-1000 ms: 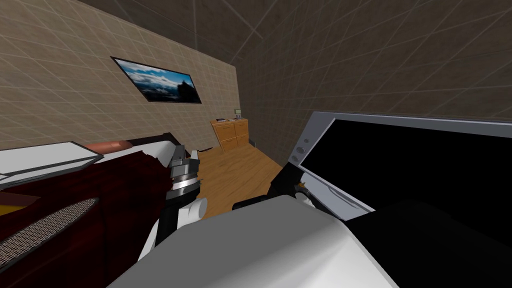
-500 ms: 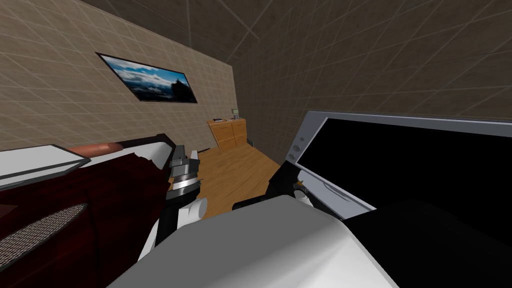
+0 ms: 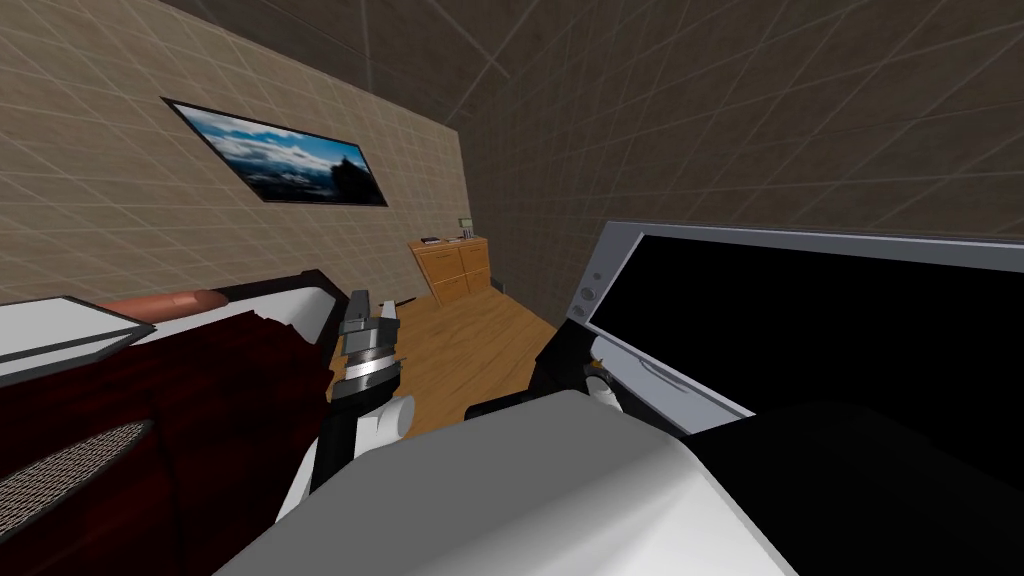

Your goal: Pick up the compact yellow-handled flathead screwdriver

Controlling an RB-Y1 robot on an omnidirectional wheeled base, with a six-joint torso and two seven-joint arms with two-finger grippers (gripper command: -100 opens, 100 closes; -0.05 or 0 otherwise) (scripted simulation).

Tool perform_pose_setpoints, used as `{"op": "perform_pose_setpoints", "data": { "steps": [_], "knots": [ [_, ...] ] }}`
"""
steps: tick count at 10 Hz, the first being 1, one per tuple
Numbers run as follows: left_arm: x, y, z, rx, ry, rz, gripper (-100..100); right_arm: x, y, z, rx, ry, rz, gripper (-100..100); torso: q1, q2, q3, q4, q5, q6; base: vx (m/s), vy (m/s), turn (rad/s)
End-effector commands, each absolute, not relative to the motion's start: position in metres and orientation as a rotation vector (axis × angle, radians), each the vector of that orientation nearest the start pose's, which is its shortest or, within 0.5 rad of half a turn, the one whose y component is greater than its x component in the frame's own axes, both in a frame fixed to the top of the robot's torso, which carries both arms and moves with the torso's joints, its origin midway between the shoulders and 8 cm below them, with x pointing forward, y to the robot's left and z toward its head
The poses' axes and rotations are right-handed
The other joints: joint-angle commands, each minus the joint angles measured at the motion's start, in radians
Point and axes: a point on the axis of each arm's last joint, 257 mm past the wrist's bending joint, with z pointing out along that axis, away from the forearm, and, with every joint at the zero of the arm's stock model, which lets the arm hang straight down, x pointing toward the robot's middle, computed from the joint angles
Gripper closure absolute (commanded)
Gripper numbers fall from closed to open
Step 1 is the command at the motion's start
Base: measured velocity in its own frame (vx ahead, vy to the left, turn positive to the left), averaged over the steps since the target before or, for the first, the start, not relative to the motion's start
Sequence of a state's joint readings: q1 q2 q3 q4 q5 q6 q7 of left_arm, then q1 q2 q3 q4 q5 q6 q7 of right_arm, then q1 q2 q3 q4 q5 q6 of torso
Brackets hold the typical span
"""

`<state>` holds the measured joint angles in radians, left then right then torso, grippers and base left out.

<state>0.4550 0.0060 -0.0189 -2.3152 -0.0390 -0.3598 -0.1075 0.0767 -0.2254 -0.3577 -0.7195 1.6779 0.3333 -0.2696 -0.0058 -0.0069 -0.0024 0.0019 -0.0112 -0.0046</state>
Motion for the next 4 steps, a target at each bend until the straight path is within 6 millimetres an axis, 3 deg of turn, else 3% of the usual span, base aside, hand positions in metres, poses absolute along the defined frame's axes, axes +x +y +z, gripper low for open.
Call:
{"op": "perform_pose_setpoints", "data": {
  "steps": [1, 2, 3, 4],
  "knots": [
    [0.3644, 0.2662, 0.0276, -0.639, 0.710, -1.196, 0, 0.2389, -0.5705, -0.5470, 0.654, 2.234, -0.781, 100, 0.000, 0.000, 0.000, 0.000, 0.000, 0.000, -0.037, 0.007, -0.064],
    [0.3644, 0.2661, 0.0276, -0.639, 0.710, -1.196, 0, 0.2346, -0.5777, -0.5440, 0.657, 2.229, -0.802, 100, 0.000, 0.000, 0.000, 0.000, 0.001, 0.000, -0.020, 0.007, 0.003],
    [0.3644, 0.2661, 0.0276, -0.639, 0.710, -1.196, 0, 0.2365, -0.5729, -0.5457, 0.647, 2.235, -0.790, 100, 0.000, 0.000, 0.000, 0.000, 0.001, 0.000, -0.007, 0.000, -0.006],
    [0.3644, 0.2661, 0.0276, -0.639, 0.710, -1.196, 0, 0.2352, -0.5743, -0.5454, 0.650, 2.234, -0.793, 0, 0.000, -0.001, 0.000, 0.000, 0.001, 0.000, 0.000, 0.000, 0.000]
  ]
}}
